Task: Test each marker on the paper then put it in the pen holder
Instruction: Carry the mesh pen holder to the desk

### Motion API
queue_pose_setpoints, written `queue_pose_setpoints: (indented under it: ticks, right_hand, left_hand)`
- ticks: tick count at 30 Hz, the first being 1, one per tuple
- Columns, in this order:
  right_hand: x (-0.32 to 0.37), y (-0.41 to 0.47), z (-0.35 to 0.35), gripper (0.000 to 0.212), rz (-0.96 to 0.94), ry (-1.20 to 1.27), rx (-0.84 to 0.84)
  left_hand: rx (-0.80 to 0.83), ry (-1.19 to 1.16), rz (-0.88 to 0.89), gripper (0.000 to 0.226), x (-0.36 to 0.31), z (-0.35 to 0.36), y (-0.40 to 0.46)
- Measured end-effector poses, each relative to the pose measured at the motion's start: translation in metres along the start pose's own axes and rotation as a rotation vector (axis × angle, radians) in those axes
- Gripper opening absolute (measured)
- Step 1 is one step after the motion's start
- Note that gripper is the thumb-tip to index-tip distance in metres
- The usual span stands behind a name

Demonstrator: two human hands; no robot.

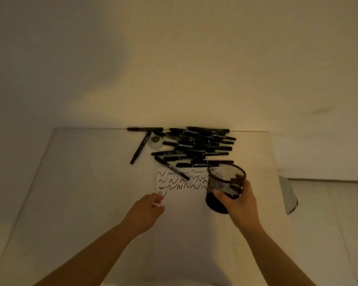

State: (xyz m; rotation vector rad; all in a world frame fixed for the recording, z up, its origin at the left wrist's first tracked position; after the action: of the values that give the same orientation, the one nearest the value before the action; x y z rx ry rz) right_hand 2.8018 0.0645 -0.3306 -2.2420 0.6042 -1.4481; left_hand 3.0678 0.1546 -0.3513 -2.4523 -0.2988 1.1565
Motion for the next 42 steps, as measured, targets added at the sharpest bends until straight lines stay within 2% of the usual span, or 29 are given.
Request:
queue_pose_setpoints:
  ticks: [3, 5, 10, 17, 24, 27, 33, 38, 42]
  right_hand:
    - [0.007, 0.008, -0.029, 0.074, 0.012, 0.099, -0.235]
    - [0.006, 0.014, -0.042, 0.076, 0.016, 0.145, -0.335]
    - [-0.014, 0.028, -0.058, 0.086, 0.053, 0.189, -0.502]
    - [-0.025, 0.066, -0.039, 0.093, 0.009, 0.255, -0.471]
    - [-0.014, 0.087, -0.036, 0.088, -0.137, 0.239, -0.495]
    - [-0.014, 0.089, -0.035, 0.079, -0.167, 0.242, -0.523]
    - [-0.014, 0.092, -0.035, 0.077, -0.223, 0.227, -0.555]
    - [-0.012, 0.087, -0.035, 0.073, -0.295, 0.155, -0.592]
    - [-0.023, 0.076, -0.034, 0.074, -0.259, 0.027, -0.656]
  left_hand:
    - [0.068, 0.115, 0.135, 0.031, -0.011, -0.009, 0.034]
    - [0.062, 0.159, 0.174, 0.035, -0.011, -0.008, 0.049]
    - [-0.092, 0.426, 0.341, 0.032, -0.023, -0.003, 0.06]
    - [-0.267, 0.546, 0.438, 0.033, -0.03, 0.009, 0.07]
    - [-0.405, 0.488, 0.511, 0.029, -0.035, 0.012, 0.081]
    - [-0.423, 0.47, 0.534, 0.028, -0.036, 0.012, 0.085]
    - [-0.442, 0.462, 0.598, 0.032, -0.037, 0.013, 0.083]
    - [-0.453, 0.463, 0.664, 0.042, -0.036, 0.015, 0.08]
    - [-0.419, 0.512, 0.719, 0.049, -0.031, 0.02, 0.079]
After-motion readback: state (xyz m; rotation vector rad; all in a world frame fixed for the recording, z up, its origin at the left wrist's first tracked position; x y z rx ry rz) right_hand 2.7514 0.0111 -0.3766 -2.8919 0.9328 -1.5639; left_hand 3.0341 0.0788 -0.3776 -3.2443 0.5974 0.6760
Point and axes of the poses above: each hand's wrist, its own y-axis towards the middle knuckle, its own z-axis out of the palm, x = y × z, the point moved 10 cm from there along y, towards the middle knuckle, and after that the axes turned 13 degrees about z, right-handed, at the moved point
